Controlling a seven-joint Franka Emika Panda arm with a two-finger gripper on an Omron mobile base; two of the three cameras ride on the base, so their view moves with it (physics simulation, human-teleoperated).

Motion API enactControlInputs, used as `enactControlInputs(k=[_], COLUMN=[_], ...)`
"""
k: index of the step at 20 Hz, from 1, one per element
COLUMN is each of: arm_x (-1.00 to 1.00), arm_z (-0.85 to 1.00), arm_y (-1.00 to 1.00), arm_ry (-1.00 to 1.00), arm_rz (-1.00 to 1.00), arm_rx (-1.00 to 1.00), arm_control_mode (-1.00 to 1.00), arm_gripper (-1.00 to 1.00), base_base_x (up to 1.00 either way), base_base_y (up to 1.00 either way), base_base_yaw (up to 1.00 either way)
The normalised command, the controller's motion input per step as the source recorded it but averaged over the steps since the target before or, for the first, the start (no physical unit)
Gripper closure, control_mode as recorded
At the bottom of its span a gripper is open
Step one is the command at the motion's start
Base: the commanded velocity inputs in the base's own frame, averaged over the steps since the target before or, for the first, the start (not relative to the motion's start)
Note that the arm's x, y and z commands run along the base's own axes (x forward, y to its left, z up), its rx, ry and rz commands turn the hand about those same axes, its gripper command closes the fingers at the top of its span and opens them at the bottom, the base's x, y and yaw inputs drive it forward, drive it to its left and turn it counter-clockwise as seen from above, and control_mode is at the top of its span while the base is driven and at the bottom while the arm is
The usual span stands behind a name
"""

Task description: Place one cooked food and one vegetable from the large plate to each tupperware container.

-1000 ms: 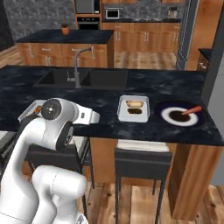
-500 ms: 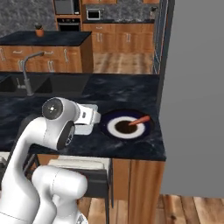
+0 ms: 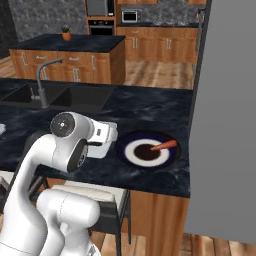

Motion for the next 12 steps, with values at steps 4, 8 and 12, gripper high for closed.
enactControlInputs(k=[4, 8, 12], arm_x=[0.00, 0.00, 0.38], arm_z=[0.00, 0.00, -0.03], arm_y=[0.00, 0.00, -0.35], arm_ry=[0.00, 0.00, 0.22], arm_rz=[0.00, 0.00, -0.31], arm_rx=[0.00, 0.00, 0.00], arm_control_mode=[1.00, 1.00, -1.00], arm_gripper=[-1.00, -1.00, -1.00], base_base_x=[0.71, 0.48, 0.00], base_base_y=[-0.19, -0.01, 0.00], base_base_yaw=[0.30, 0.02, 0.00])
